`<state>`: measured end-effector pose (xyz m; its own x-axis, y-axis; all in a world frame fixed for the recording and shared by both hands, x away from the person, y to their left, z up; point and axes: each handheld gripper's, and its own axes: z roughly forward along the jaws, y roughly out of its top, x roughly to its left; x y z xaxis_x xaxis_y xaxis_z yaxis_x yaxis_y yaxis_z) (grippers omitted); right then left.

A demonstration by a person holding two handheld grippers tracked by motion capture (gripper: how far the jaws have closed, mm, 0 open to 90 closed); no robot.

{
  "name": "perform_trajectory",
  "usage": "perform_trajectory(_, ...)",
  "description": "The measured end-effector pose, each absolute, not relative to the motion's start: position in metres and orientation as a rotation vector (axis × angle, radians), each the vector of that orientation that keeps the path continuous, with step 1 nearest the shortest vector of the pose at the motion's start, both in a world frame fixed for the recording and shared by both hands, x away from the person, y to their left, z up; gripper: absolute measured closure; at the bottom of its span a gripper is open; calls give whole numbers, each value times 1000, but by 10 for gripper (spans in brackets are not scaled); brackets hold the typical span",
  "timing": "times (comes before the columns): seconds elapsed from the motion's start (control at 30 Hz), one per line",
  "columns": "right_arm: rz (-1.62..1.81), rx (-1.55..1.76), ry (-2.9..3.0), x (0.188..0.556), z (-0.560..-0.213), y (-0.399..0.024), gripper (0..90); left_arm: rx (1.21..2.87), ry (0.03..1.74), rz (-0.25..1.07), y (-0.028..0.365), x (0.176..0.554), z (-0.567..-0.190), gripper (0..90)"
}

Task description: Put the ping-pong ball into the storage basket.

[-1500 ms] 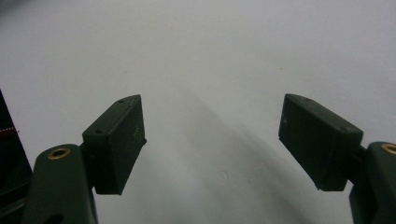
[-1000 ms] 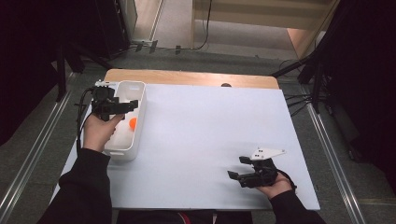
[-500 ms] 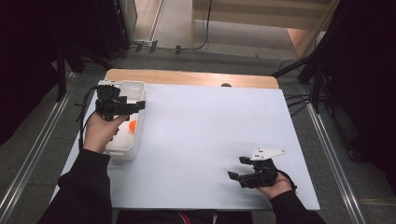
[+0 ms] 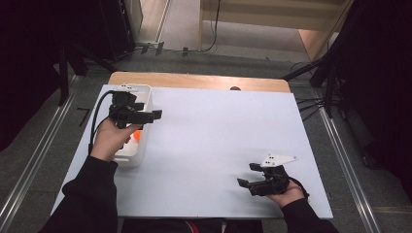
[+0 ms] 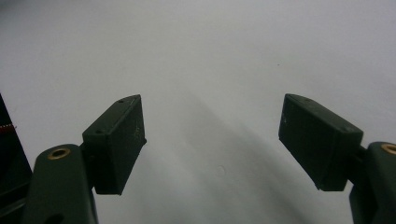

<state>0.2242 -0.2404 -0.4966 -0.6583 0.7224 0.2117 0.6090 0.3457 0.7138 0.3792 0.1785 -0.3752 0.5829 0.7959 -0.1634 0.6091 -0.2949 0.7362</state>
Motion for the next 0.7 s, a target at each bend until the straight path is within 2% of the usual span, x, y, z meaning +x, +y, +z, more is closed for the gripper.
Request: perform_trajectory(0.7, 1200, 1230, 2459, 223, -497, -242, 215, 2089, 1001, 259, 155, 371, -383, 215)
